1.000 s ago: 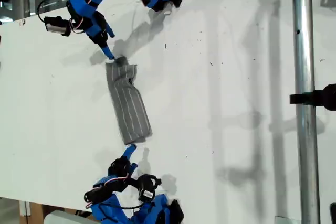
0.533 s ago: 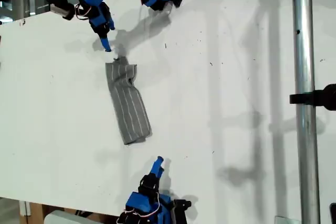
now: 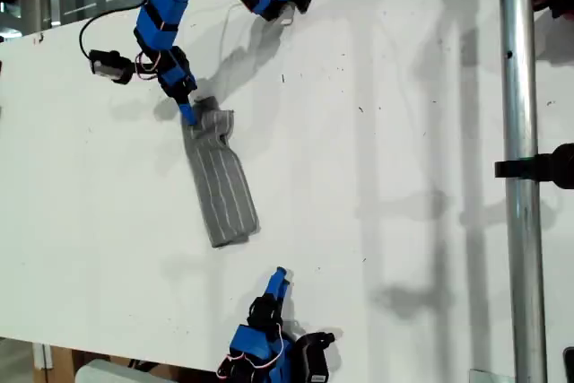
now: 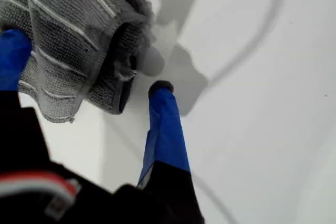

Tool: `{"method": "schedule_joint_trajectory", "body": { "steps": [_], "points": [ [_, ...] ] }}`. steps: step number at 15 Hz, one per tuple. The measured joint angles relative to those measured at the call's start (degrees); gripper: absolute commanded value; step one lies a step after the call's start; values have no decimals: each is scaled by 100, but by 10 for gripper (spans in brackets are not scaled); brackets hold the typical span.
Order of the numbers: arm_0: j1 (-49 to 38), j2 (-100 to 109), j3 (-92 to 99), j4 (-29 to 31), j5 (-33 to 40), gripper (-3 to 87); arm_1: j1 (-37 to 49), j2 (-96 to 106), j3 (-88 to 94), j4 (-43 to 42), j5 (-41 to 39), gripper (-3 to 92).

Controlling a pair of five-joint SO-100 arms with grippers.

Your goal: Grasp corners of a towel and fold twice.

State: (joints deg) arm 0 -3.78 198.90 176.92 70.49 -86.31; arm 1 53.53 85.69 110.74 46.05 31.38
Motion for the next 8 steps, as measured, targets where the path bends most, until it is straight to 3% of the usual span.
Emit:
{"method": "schedule_joint_trajectory", "body": {
  "steps": [3, 6, 8],
  "points": [
    [0, 0, 26, 0, 0, 139, -501, -1626, -1679, 404, -9, 380],
    [0, 0, 70, 0, 0, 137, -545, -1819, -1995, 448, -79, 42],
    [0, 0, 70, 0, 0, 131, -615, -1811, -2013, 475, -88, -2]
  ]
}}
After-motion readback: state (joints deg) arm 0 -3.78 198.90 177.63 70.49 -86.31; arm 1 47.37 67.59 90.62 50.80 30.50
